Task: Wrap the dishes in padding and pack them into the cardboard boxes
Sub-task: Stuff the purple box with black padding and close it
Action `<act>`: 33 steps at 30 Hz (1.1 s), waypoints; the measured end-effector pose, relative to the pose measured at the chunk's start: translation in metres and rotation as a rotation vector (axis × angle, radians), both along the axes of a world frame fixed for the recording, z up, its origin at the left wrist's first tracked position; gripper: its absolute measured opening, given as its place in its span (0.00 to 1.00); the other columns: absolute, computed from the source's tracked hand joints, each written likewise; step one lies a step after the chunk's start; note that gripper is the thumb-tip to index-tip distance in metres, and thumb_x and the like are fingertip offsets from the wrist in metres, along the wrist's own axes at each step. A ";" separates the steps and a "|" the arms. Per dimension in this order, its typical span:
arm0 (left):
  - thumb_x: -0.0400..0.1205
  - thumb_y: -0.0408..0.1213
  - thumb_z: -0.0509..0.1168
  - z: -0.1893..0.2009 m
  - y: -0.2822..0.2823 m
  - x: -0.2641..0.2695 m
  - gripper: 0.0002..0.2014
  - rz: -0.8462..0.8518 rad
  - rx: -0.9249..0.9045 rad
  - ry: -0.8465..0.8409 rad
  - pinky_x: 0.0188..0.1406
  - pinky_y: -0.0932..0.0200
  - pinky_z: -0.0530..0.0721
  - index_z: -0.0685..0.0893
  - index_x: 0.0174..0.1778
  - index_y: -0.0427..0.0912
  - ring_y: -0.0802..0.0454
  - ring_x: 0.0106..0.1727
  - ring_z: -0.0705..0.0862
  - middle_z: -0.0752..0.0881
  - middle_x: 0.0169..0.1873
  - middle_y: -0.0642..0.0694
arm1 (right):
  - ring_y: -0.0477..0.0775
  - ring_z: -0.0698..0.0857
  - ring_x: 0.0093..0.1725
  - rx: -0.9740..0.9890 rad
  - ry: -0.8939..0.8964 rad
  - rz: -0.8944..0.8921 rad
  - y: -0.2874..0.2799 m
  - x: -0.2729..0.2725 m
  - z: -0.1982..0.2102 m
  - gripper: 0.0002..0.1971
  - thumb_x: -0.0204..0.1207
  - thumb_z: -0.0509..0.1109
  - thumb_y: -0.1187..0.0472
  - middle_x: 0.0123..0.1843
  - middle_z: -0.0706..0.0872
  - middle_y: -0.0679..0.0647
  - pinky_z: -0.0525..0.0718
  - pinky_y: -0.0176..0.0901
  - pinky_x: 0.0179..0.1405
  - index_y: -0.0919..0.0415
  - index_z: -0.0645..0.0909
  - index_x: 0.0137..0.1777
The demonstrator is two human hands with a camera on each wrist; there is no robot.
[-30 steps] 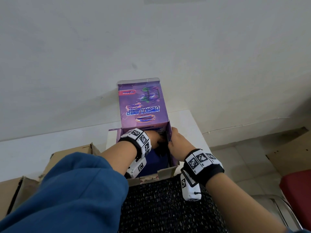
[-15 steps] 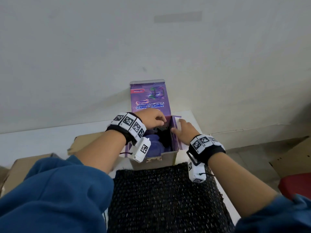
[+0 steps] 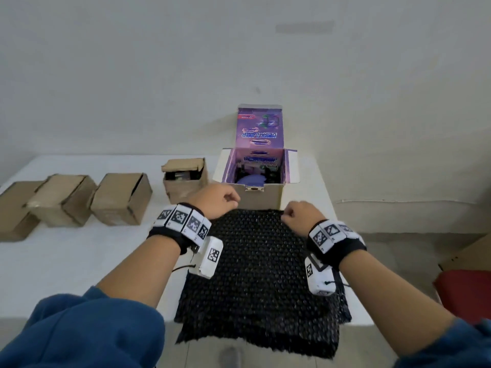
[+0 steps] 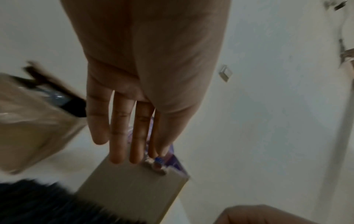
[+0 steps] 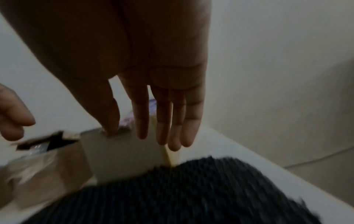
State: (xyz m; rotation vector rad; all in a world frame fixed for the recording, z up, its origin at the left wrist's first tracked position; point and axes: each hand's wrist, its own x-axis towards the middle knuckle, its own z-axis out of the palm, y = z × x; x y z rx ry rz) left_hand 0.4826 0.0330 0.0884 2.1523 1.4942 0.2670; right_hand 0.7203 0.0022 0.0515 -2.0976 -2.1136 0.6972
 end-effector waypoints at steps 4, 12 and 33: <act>0.79 0.43 0.68 -0.049 -0.042 -0.033 0.06 0.150 -0.147 0.081 0.57 0.56 0.81 0.86 0.51 0.51 0.53 0.52 0.84 0.87 0.48 0.52 | 0.61 0.82 0.59 -0.229 -0.094 0.064 -0.040 -0.015 -0.042 0.18 0.78 0.67 0.49 0.62 0.81 0.60 0.81 0.49 0.58 0.60 0.78 0.62; 0.76 0.50 0.71 -0.121 -0.082 -0.071 0.24 0.466 -0.266 0.111 0.60 0.56 0.79 0.80 0.64 0.41 0.45 0.60 0.83 0.85 0.58 0.42 | 0.69 0.63 0.75 -0.268 -0.177 0.003 -0.063 -0.028 -0.082 0.31 0.77 0.66 0.43 0.76 0.62 0.63 0.69 0.56 0.74 0.55 0.66 0.77; 0.75 0.45 0.72 -0.136 -0.071 -0.076 0.13 0.496 -0.208 -0.301 0.41 0.59 0.74 0.75 0.32 0.47 0.50 0.41 0.79 0.79 0.33 0.51 | 0.65 0.66 0.71 -0.125 -0.249 -0.091 -0.082 -0.048 -0.095 0.25 0.80 0.63 0.47 0.70 0.67 0.62 0.70 0.52 0.71 0.58 0.69 0.73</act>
